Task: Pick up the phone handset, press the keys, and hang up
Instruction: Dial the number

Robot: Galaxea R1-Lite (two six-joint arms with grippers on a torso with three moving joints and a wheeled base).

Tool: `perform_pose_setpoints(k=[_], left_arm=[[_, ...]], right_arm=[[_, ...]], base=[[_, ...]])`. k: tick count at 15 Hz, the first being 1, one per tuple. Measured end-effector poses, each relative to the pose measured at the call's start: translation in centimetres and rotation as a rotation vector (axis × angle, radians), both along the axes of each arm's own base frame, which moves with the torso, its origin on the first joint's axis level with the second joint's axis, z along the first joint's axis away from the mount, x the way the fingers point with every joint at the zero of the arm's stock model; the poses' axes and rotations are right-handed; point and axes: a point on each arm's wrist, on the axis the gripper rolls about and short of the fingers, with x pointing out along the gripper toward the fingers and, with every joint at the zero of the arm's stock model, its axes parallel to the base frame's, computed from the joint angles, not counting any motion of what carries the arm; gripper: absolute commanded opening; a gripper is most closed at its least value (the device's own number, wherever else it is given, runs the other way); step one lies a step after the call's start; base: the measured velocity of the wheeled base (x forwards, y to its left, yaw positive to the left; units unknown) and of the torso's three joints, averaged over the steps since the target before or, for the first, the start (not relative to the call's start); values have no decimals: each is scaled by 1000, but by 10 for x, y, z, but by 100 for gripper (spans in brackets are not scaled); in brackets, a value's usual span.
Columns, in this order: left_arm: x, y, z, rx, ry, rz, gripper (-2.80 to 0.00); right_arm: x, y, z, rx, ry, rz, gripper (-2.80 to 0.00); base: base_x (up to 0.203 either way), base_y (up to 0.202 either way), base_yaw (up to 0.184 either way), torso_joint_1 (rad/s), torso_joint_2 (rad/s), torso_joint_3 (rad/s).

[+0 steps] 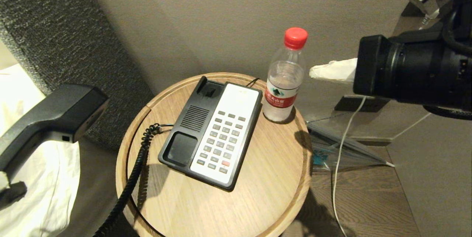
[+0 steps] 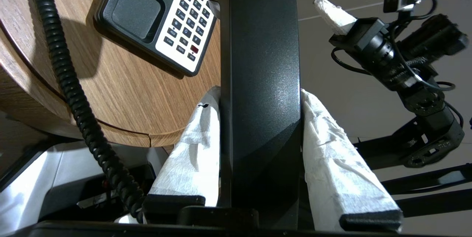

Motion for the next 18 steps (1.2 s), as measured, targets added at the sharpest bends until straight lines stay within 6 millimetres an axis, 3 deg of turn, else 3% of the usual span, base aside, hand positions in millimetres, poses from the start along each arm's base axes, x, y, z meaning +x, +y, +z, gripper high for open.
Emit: perform_pose_setpoints(k=[7, 18], left_arm=[[1, 0, -3, -3, -5, 0, -280], [4, -3, -13, 10, 12, -1, -280]], right_arm=[[-6, 55, -23, -95, 26, 66, -280], [17, 91, -64, -232, 68, 43, -280]], base=[[0, 0, 0, 0, 0, 0], [0, 0, 0, 0, 0, 0]])
